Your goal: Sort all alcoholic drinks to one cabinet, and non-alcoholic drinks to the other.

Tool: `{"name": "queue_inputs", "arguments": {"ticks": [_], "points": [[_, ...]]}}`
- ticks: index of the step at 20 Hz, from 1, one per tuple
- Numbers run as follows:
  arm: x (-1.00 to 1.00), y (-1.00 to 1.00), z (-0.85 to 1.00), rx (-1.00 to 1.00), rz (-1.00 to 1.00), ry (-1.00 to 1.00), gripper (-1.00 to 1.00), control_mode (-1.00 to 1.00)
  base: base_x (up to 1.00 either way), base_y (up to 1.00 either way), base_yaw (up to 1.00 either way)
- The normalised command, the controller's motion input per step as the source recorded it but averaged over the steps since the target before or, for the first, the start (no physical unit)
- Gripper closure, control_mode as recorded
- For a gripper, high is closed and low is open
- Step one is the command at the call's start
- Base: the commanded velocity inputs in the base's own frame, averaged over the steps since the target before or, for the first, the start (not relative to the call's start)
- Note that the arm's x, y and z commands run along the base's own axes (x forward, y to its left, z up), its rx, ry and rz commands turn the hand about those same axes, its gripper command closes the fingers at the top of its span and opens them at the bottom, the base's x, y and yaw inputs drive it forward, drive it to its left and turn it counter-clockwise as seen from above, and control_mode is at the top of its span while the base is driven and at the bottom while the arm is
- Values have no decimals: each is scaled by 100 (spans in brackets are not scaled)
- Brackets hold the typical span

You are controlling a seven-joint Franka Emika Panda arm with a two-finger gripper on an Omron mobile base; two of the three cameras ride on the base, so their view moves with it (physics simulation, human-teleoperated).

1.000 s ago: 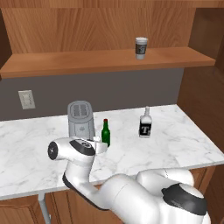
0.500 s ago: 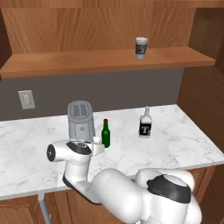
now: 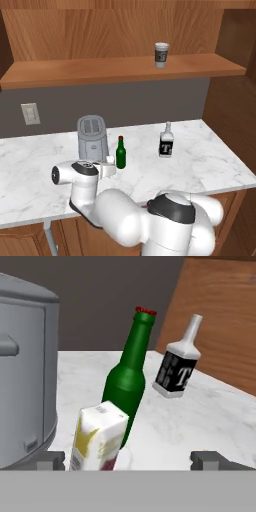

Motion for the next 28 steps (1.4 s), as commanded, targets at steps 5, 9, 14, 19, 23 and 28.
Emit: {"name": "queue_inputs", "arguments": {"ticks": [5, 9, 14, 19, 23, 28], "points": [[28, 3, -19, -4, -5, 0, -100, -100, 0, 0, 0], [26, 1, -19, -4, -4, 0, -100, -100, 0, 0, 0], [20, 1, -21, -4, -5, 0, -100, -100, 0, 0, 0], [11, 0, -15, -5, -7, 0, -100, -100, 0, 0, 0], [9, 0, -13, -6, -7, 0, -100, -100, 0, 0, 0], [0, 0, -11, -4, -1, 0, -100, -100, 0, 0, 0]]}}
